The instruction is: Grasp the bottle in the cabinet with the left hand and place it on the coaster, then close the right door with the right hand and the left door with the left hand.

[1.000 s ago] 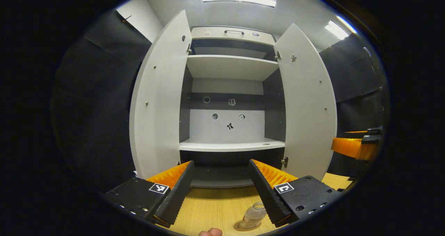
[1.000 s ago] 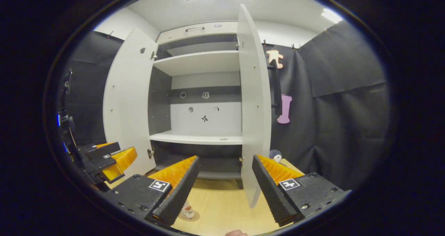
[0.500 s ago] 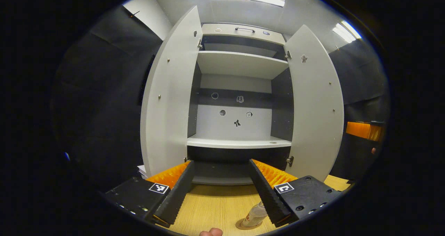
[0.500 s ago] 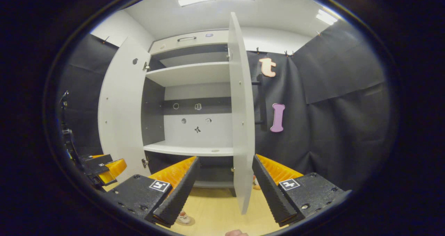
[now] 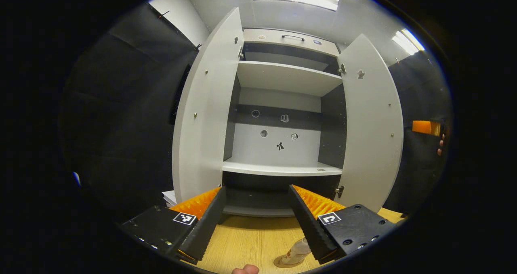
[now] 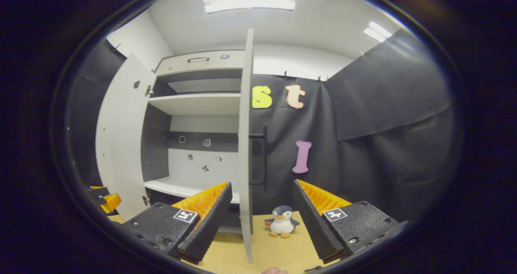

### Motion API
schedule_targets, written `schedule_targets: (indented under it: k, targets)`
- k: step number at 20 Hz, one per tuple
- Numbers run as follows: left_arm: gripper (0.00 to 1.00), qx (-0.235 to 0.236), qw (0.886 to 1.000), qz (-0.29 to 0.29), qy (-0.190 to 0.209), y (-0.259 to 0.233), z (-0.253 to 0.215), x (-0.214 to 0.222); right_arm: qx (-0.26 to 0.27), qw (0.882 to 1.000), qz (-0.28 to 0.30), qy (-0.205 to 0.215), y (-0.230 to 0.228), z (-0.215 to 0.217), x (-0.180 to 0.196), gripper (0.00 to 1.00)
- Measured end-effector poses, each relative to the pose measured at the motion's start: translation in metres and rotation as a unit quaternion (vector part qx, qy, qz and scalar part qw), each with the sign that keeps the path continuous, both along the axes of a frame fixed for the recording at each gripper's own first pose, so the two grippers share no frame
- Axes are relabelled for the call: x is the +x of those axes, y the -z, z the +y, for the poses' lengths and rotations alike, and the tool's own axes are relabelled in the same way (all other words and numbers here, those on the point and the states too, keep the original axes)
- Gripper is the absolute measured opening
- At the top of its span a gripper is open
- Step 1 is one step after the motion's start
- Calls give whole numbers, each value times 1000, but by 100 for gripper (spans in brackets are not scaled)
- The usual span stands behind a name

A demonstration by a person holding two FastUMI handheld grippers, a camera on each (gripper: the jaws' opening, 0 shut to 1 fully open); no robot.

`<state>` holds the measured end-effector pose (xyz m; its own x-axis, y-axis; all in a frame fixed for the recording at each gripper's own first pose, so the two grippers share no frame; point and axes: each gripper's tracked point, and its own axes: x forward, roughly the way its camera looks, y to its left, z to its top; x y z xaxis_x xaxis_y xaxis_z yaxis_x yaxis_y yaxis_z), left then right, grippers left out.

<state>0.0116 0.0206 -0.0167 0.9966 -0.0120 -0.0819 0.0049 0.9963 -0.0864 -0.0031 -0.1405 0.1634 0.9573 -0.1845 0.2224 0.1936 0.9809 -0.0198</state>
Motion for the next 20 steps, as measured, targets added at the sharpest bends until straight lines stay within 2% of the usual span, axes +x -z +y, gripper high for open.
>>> schedule_targets:
  k: [1,2,4,5,9,10,11,15,16,17,20]
  targets:
    - [94,2,1000,3,-1,3,0,-2,-2,1000,-11,9,-17,-16,7,95]
    - [93,2,1000,6,-1,4,0,-3,-6,1000,-17,18,-28,-32,15,98]
    - [93,-4,1000,11,4,8,-3,-5,-14,999,-13,29,-41,-53,37,95]
    - [93,-8,1000,13,5,9,-4,-6,-17,999,-9,32,-44,-59,48,98]
    - [94,-3,1000,20,5,15,-6,-7,-21,1000,11,7,-44,-53,78,96]
    - [94,-2,1000,21,6,16,-7,-7,-23,1000,17,8,-43,-52,82,99]
    - [94,-1,1000,22,8,17,-7,-5,-25,999,17,12,-43,-53,81,96]
    - [94,1,1000,17,13,14,-11,-7,-32,999,28,-3,-41,-29,80,95]
    - [94,1,1000,15,13,14,-11,-6,-32,999,29,-19,-42,-15,79,92]
    - [94,1,1000,14,14,14,-11,-6,-27,998,33,-41,-40,1,80,95]
    - [94,3,1000,18,15,15,-11,-8,-19,995,33,-93,-34,40,86,95]
